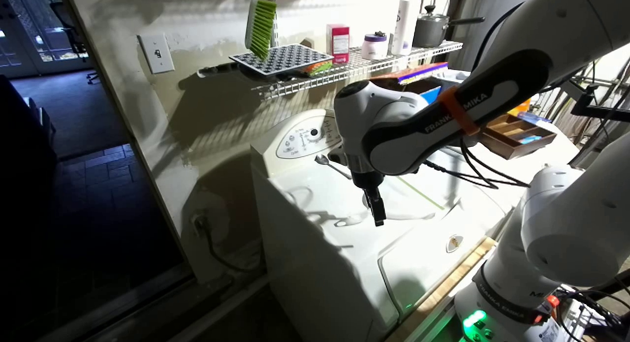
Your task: Turn the dust pan around
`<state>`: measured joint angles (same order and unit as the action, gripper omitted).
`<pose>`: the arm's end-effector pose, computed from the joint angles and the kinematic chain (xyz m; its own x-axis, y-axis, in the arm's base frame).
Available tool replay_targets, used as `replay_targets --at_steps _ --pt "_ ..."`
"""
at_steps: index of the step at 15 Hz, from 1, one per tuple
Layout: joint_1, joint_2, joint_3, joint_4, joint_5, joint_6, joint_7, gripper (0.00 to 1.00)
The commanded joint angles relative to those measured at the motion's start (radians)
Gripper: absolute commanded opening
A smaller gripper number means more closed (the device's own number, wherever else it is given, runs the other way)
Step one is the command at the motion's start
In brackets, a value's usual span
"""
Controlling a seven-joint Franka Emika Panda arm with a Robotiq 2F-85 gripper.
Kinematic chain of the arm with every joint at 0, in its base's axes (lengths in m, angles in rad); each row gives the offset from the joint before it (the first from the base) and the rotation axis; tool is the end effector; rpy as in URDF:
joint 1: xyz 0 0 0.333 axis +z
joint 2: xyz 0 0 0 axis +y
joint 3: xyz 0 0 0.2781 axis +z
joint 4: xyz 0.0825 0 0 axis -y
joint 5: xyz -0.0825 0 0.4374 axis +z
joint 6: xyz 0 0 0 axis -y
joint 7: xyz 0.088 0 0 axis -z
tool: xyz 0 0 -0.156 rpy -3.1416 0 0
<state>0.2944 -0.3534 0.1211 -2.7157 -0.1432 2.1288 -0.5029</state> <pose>0.3716 0.1411 0.1974 0.5227 0.8056 -0.2788 0.8401 -0.5423 0.0080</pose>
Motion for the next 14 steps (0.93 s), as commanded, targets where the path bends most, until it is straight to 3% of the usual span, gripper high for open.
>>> replay_targets --at_steps 1,7,14 --pt "0.006 0.052 0.015 0.009 -0.003 0.023 -0.003 1.0" --pt "-0.012 0.111 0.026 0.015 -0.022 0.062 0.032 1.0" --pt "-0.04 0.16 0.03 0.01 -0.12 0.203 0.061 1.0"
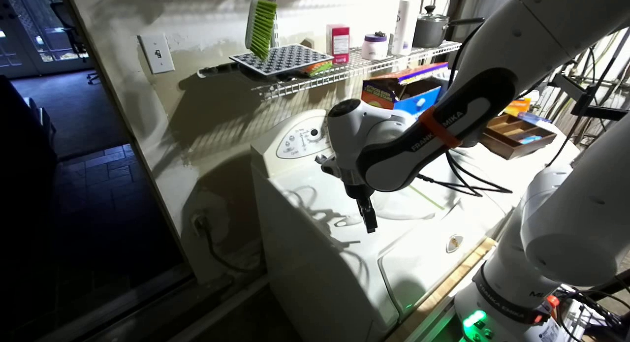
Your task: Turn the dust pan around
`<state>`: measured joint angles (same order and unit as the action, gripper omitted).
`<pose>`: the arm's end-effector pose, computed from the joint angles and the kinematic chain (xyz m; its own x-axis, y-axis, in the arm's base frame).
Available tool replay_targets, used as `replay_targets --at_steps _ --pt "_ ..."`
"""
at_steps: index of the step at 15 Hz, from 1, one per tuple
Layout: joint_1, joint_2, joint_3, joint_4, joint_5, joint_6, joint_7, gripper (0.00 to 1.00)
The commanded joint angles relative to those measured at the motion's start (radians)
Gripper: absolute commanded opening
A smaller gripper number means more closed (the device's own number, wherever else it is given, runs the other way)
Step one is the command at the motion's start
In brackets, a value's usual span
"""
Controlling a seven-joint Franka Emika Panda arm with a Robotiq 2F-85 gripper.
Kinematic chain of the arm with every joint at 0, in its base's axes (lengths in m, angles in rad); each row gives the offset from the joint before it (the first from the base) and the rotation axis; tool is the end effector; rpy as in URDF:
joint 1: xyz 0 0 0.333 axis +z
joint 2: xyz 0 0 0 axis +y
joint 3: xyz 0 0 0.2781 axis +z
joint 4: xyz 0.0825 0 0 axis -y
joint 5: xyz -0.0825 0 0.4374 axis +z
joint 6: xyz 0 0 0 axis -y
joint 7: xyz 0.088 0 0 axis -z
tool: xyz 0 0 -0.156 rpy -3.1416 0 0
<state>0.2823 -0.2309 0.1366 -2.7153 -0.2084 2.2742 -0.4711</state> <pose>0.3765 0.1460 0.1562 0.4958 0.8254 -0.2700 0.8620 -0.5054 0.0381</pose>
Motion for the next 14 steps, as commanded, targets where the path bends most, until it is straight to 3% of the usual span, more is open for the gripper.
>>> replay_targets --at_steps 1,7,8,14 --pt "-0.034 0.047 0.014 0.01 -0.069 0.076 0.036 1.0" --pt "-0.057 0.107 0.012 0.021 -0.098 0.132 0.032 0.99" --pt "-0.06 0.117 0.012 0.024 -0.101 0.135 0.031 0.8" --pt "-0.071 0.141 0.01 0.05 -0.117 0.116 0.024 0.41"
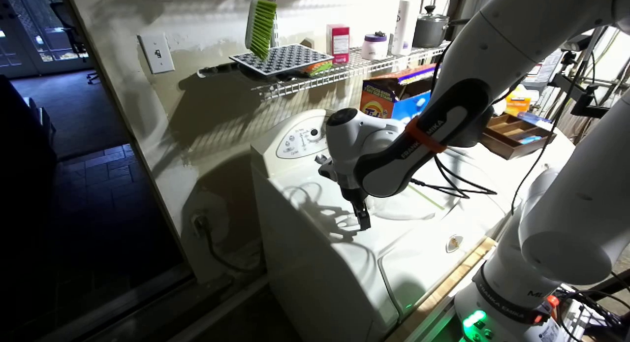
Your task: Turn the dust pan around
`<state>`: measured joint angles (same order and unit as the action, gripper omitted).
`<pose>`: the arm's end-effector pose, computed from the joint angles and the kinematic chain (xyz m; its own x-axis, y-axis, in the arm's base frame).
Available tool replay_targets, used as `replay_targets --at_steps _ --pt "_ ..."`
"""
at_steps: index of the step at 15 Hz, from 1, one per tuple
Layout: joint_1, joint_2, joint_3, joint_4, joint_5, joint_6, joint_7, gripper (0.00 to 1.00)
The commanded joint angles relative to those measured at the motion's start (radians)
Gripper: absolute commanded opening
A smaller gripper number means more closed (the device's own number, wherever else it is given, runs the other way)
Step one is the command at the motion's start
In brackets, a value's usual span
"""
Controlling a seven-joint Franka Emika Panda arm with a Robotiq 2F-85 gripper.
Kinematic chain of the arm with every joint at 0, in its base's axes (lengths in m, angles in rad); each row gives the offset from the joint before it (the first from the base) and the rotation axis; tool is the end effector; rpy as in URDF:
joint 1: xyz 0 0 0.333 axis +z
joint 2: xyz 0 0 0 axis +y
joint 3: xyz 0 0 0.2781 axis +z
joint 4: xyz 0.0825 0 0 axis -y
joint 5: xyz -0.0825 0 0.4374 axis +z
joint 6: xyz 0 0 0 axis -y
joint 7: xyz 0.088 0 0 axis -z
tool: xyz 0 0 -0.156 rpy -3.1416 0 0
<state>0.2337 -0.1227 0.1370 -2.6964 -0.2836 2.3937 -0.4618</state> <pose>0.3901 0.1350 0.1261 0.4830 0.8384 -0.2525 0.8727 -0.4846 0.0601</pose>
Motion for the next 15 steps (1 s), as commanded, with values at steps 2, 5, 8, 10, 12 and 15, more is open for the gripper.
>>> replay_targets --at_steps 2,5,8,10,12,15 --pt "-0.025 0.027 0.009 0.038 -0.045 -0.011 0.016 0.28" --pt "-0.036 0.015 0.0 0.045 -0.037 -0.015 0.005 0.17" --pt "-0.056 -0.022 -0.018 0.049 -0.012 -0.019 -0.019 0.16" --pt "-0.068 -0.065 -0.039 0.045 0.02 -0.01 -0.049 0.16" --pt "-0.078 -0.118 -0.07 0.034 0.055 0.015 -0.072 0.16" --pt "-0.079 -0.197 -0.129 0.022 0.126 0.045 -0.135 0.16"
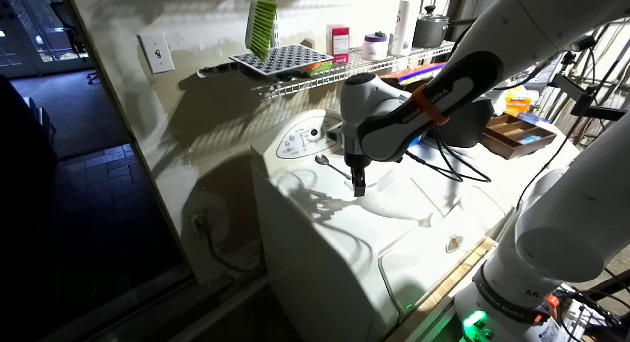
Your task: Turn the dust pan around
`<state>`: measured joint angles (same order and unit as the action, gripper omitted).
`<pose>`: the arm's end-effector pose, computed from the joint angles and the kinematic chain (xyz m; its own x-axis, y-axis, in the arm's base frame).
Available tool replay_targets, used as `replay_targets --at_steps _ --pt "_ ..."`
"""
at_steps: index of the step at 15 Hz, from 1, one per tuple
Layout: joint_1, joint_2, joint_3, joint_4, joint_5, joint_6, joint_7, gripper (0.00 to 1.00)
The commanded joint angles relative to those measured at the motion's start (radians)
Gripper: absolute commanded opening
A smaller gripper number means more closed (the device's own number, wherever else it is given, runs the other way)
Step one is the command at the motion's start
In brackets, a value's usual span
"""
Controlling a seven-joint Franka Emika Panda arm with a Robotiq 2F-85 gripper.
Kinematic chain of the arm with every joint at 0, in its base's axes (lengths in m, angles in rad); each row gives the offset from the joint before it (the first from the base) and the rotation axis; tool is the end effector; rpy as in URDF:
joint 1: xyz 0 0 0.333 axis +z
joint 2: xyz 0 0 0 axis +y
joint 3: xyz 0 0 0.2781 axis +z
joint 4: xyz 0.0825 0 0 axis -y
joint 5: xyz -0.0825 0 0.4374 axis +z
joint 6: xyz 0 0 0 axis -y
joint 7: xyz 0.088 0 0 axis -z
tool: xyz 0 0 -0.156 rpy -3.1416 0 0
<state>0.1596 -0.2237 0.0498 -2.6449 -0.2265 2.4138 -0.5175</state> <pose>0.4491 0.0845 0.1921 0.6268 0.7730 -0.0978 0.7782 -0.6150 0.1271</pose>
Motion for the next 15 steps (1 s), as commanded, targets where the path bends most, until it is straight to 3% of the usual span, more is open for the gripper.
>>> replay_targets --at_steps 1,5,11,15 --pt "-0.004 -0.118 -0.058 -0.034 0.076 0.032 -0.098 0.16" --pt "0.012 -0.222 -0.12 -0.034 0.134 0.032 -0.188 0.16" --pt "0.076 -0.34 -0.229 -0.047 0.311 0.032 -0.377 0.16" --pt "0.077 -0.42 -0.266 -0.055 0.363 0.011 -0.447 0.16"
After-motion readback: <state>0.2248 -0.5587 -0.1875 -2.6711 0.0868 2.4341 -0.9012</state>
